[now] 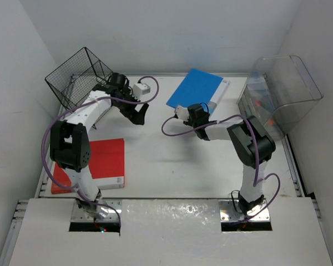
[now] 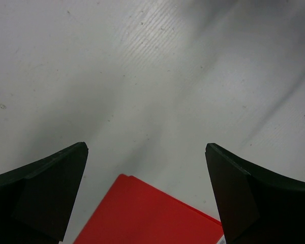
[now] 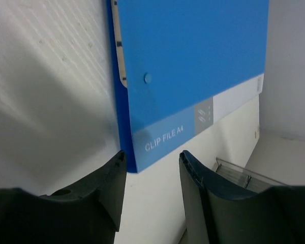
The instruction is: Organize the desk
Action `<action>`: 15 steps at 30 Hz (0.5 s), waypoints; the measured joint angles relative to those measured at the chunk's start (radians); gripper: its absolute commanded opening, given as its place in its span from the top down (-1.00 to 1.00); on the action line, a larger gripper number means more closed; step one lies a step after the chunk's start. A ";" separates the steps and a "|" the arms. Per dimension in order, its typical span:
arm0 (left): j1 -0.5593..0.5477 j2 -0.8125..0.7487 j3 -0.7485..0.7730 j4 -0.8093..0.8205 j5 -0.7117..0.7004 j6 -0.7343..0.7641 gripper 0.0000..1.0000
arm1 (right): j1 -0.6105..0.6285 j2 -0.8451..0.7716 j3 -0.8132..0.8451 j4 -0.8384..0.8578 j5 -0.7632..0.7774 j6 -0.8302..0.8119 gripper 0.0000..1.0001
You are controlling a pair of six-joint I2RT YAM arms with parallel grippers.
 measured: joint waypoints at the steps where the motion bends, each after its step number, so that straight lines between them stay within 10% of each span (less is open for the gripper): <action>1: 0.001 -0.002 -0.002 0.002 0.000 0.000 -0.99 | 0.003 0.019 0.013 0.006 0.008 -0.006 0.14; 15: 0.000 -0.002 -0.005 0.003 0.005 0.000 -0.99 | 0.018 0.227 0.100 0.125 0.250 -0.185 0.53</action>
